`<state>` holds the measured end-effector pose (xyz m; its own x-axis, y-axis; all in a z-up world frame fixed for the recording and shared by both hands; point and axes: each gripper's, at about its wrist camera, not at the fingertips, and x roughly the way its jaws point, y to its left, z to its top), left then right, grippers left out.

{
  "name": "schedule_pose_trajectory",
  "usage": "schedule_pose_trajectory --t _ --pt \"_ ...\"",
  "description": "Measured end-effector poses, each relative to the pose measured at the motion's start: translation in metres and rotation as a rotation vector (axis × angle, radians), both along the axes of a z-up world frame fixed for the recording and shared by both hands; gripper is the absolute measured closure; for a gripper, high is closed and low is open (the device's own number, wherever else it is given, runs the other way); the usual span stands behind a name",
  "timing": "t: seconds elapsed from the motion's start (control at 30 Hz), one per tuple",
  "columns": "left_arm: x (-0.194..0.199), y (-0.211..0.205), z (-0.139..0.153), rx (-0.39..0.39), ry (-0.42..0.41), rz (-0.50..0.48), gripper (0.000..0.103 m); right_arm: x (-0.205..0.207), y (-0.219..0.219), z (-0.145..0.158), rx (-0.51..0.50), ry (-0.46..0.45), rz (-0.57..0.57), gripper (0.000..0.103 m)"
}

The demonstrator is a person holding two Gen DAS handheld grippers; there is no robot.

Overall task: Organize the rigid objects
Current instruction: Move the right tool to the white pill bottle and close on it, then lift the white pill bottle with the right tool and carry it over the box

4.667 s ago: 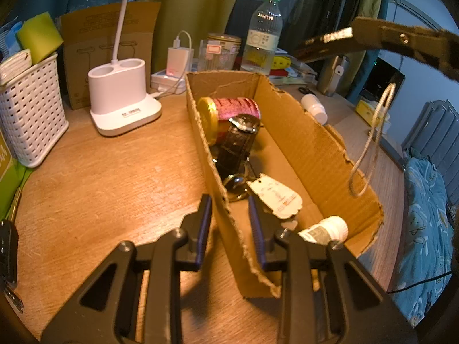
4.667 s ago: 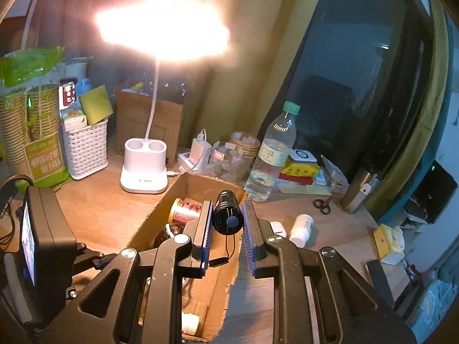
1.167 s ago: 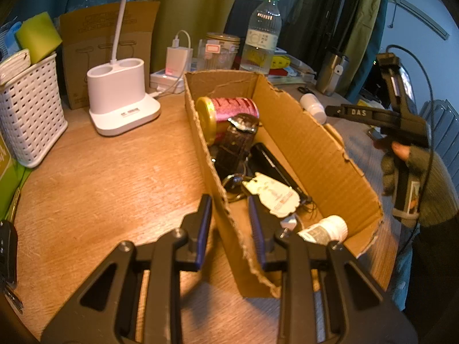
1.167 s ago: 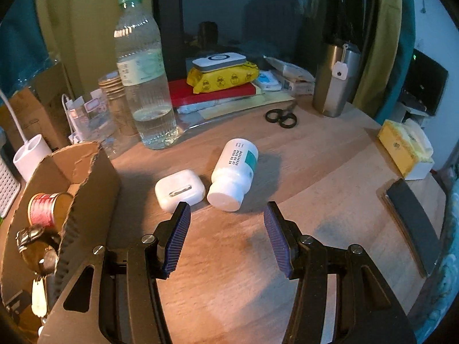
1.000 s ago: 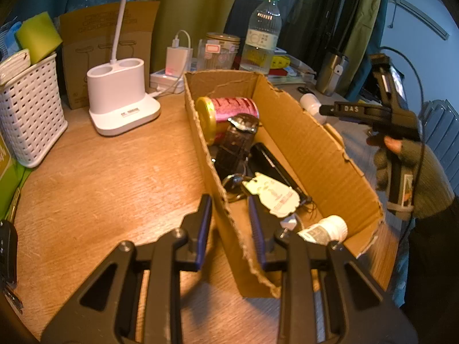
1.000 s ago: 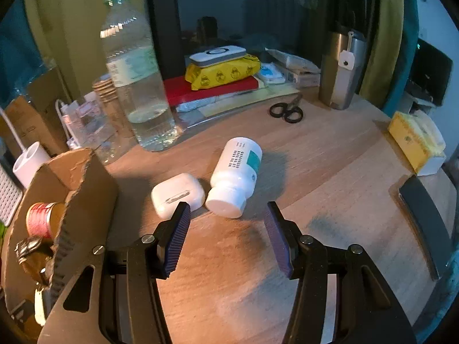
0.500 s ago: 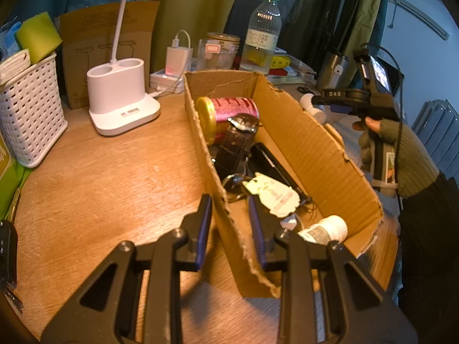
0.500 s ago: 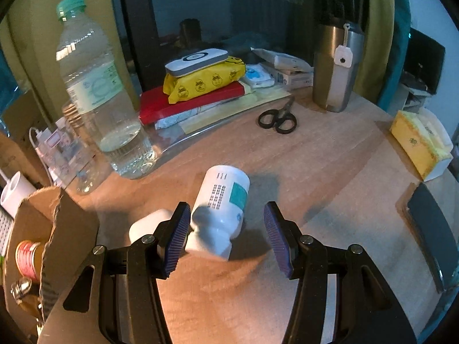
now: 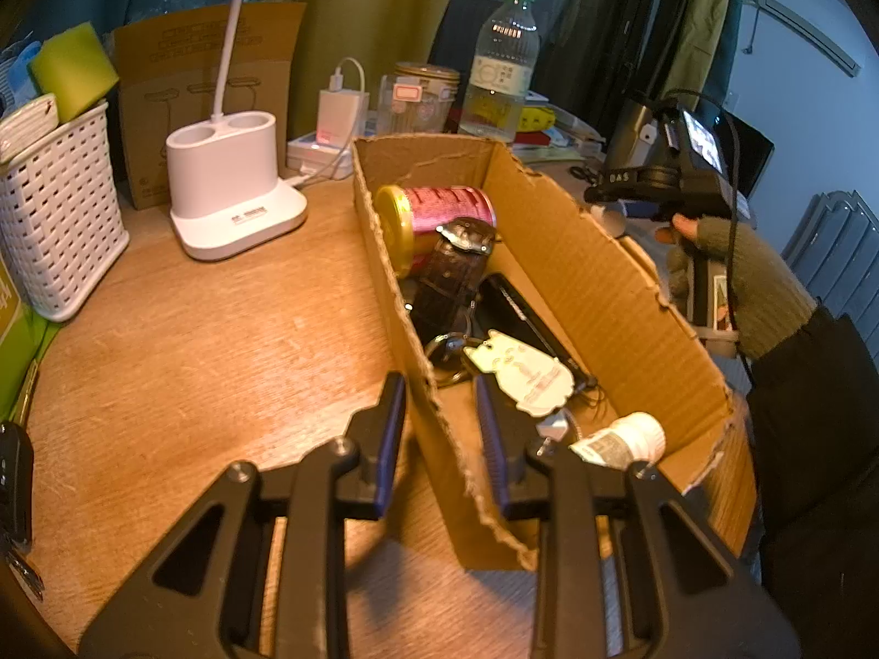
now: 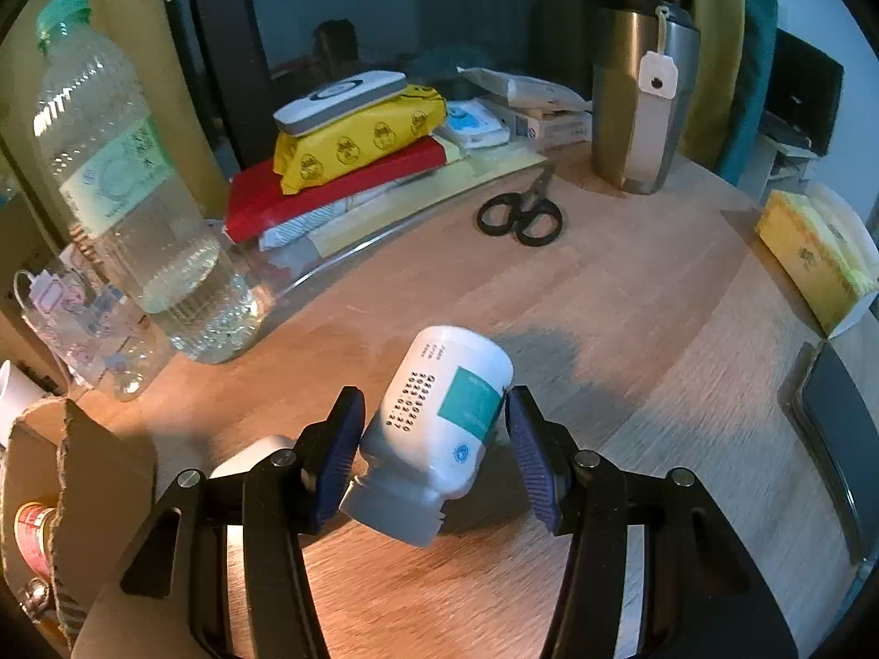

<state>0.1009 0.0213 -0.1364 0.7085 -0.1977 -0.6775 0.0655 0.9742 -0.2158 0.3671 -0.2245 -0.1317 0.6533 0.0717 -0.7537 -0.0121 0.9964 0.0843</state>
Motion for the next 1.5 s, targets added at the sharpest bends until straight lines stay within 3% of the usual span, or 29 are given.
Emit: schedule_pose_trajectory --t 0.6,1.03,1.5 --pt "0.0 0.0 0.0 -0.001 0.0 0.0 0.075 -0.002 -0.003 -0.003 0.005 0.002 -0.005 0.052" --pt "0.001 -0.001 0.0 -0.001 0.0 0.0 0.075 -0.032 -0.009 0.018 0.022 -0.061 0.006 0.054" --pt "0.001 -0.001 0.0 -0.001 0.0 0.0 0.075 -0.085 0.009 0.061 0.047 -0.191 0.106 0.054"
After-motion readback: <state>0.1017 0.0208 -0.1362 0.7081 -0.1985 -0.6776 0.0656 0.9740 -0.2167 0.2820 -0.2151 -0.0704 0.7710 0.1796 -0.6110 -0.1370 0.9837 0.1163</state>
